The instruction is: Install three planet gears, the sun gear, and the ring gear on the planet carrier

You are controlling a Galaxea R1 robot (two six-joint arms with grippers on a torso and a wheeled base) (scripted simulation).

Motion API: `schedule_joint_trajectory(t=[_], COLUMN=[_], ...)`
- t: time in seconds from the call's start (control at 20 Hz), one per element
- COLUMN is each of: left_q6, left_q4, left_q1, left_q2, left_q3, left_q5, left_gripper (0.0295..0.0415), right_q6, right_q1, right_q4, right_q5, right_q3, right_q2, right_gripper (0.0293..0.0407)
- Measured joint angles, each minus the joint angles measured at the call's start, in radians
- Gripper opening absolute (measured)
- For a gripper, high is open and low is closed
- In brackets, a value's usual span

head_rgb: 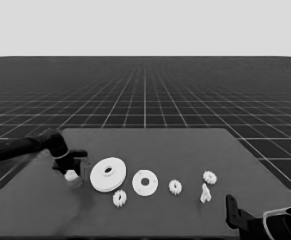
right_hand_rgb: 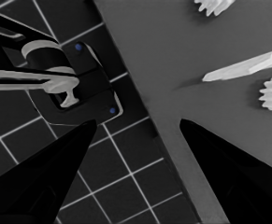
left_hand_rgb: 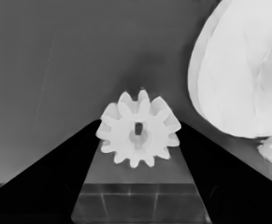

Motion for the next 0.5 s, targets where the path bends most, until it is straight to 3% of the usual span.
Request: schedule_joint_trajectory(t=[0.15,0.4,0.45,0.5], left_q6=[-0.005,-0.004,-0.347,-0.505], left_q4=[-0.042,-0.053,-0.014,-0.01], left_q1=[-0.063,-0.076,-0.084,-0.089], left_q2=[-0.012,-0.014,0.118,0.382], left_q3=[0.022,0.024,0.101,0.062], left_q5=[0.043,0.053,0.105,0.134], left_gripper=[0.0312,0.0312,0.0313,0.0312], right_q6=[0.0,0.0,0.0,0.0], right_q1=[0.0,0.0,0.0,0.0], right_q4=[0.0,0.0,0.0,0.0], right_q5=[0.0,0.0,0.0,0.0], right_q3=[0.0,0.0,0.0,0.0], right_q2=[0.0,0.0,0.0,0.0], right_gripper=[0.0385,0.0385,0.0385,0.0385])
